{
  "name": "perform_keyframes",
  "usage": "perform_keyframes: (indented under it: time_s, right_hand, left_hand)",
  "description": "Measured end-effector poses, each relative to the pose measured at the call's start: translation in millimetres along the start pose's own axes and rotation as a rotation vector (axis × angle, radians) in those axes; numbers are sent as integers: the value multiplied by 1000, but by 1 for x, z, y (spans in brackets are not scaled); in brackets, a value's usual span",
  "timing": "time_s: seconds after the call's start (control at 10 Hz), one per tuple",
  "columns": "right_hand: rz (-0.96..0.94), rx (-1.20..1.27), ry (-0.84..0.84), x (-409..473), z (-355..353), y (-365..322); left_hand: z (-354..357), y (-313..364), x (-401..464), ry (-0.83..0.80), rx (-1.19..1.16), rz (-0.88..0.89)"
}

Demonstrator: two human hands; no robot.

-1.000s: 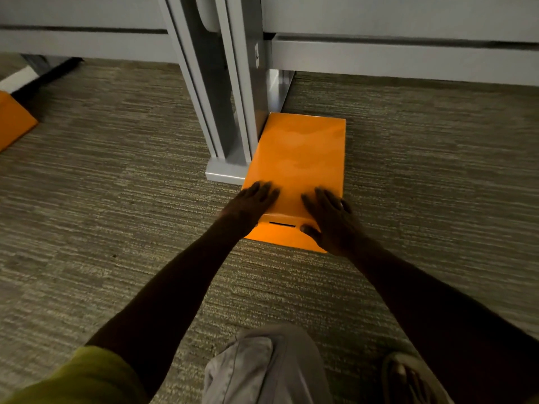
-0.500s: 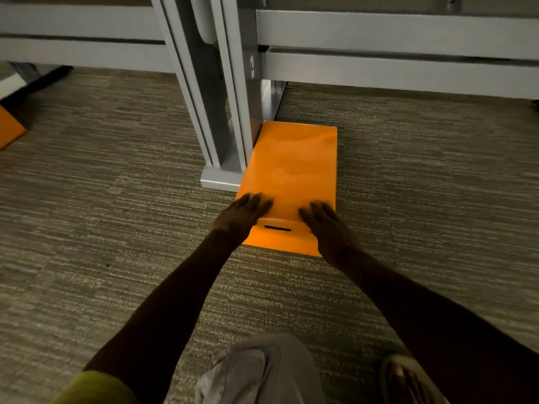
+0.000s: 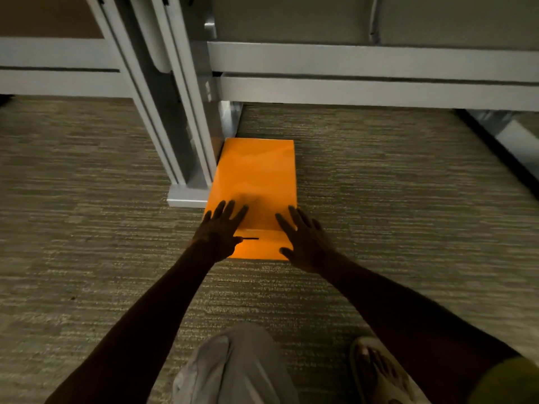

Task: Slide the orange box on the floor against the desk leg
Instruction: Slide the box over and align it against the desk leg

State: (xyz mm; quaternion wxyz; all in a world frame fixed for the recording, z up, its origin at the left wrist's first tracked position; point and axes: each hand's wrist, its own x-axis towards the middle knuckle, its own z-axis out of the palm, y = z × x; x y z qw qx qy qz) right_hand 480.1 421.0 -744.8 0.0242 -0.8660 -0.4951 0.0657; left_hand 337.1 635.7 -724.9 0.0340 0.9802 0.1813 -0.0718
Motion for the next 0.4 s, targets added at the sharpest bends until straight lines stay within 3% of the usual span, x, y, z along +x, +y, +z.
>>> perform_keyframes:
  time_s: [0.4]
  right_hand:
    - [157,33,57,-62,-41,5]
  left_hand:
    - [-42,78,-29,40,-29,85]
